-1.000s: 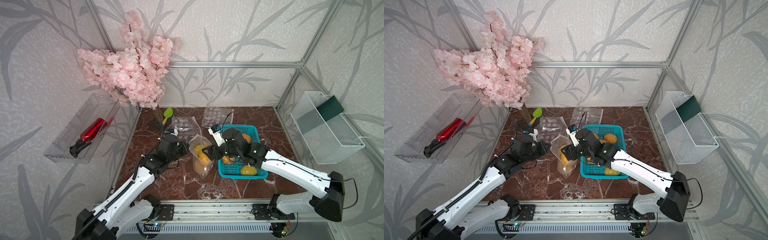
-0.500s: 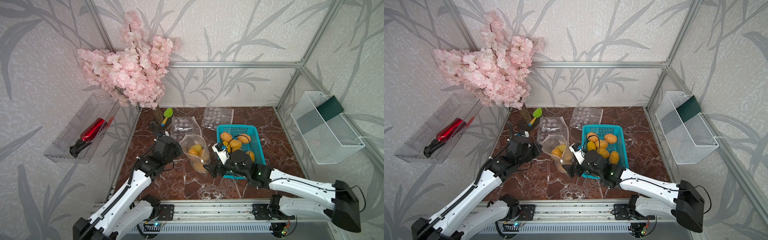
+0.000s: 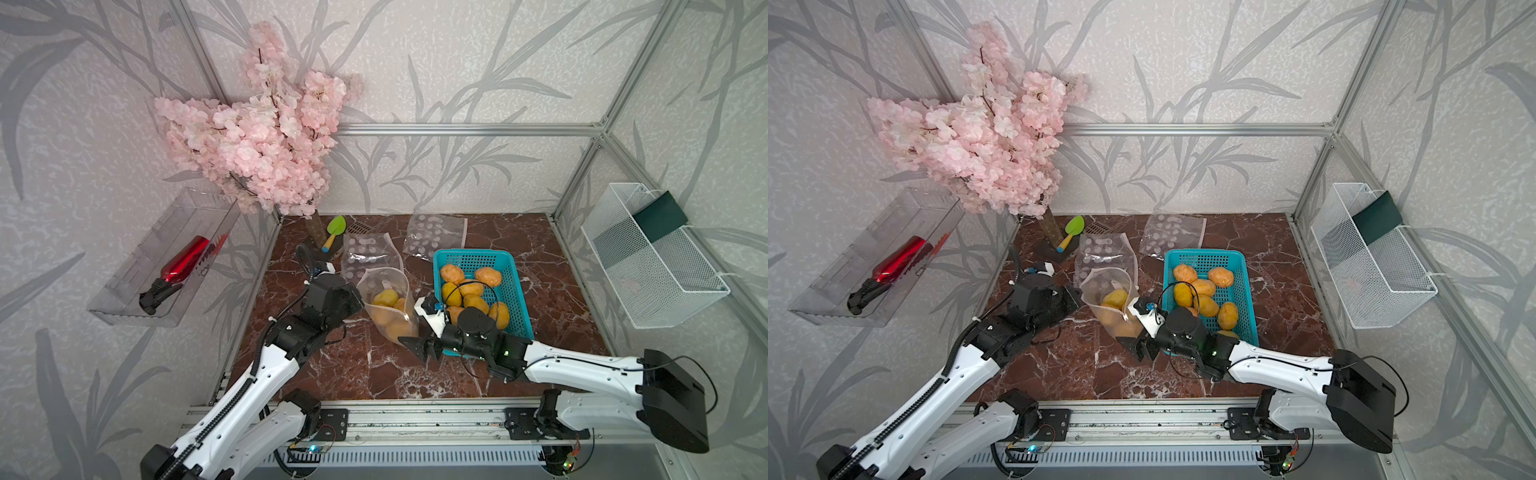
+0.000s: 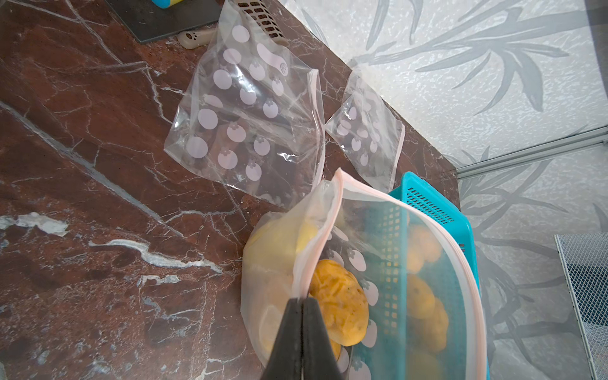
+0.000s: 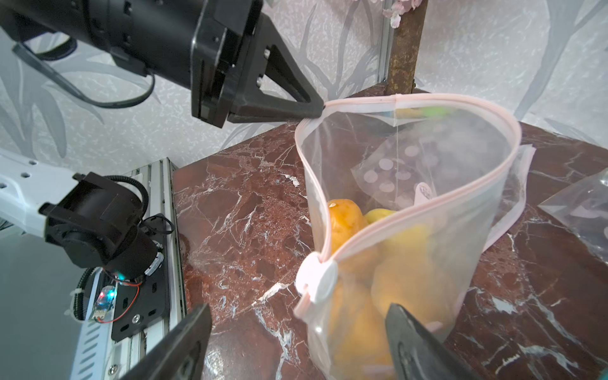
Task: Put the potatoes into a zipper bag and zip it
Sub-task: Adjust the zipper food storage bag at the center of the board.
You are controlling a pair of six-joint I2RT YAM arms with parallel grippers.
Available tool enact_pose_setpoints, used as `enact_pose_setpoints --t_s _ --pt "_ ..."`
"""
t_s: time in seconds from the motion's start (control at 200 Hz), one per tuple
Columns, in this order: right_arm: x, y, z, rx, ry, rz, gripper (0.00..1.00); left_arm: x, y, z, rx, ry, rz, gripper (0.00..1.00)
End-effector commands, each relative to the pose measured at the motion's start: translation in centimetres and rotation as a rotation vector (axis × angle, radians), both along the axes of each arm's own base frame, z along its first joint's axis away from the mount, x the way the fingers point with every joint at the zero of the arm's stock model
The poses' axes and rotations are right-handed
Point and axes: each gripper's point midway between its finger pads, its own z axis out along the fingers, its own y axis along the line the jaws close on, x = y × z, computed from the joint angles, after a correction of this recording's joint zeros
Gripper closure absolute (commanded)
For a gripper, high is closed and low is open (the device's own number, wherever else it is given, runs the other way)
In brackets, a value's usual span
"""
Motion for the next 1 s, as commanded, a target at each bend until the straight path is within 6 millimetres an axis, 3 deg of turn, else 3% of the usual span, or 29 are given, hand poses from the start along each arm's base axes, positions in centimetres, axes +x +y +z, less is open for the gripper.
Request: enact_pose_setpoints --t_s 0.0,0.255,0.565,0.795,0.995 --pt "0.8 0.7 1.6 0.011 -0.038 -0.023 0.22 -0.1 0.5 0.0 -0.009 0.002 0.027 1.0" --pt "1.6 0.3 1.4 -0.004 -0.052 -0.068 0.42 -0.1 0.4 0.1 -0.017 -0.001 0.025 1.0" --pt "1.8 0.1 0.6 -0.005 -0.042 -0.087 0.43 -0.3 0.4 0.1 -0.021 0.001 0.025 1.0" --pt "2.2 -0.2 0.4 -0.002 -0.041 -0.12 0.62 -0.3 0.5 0.3 -0.023 -0.008 0.029 1.0" --pt "2.6 0.0 0.0 -0.012 -0.032 -0.134 0.69 -0.3 0.4 0.1 -0.023 -0.002 0.026 1.0"
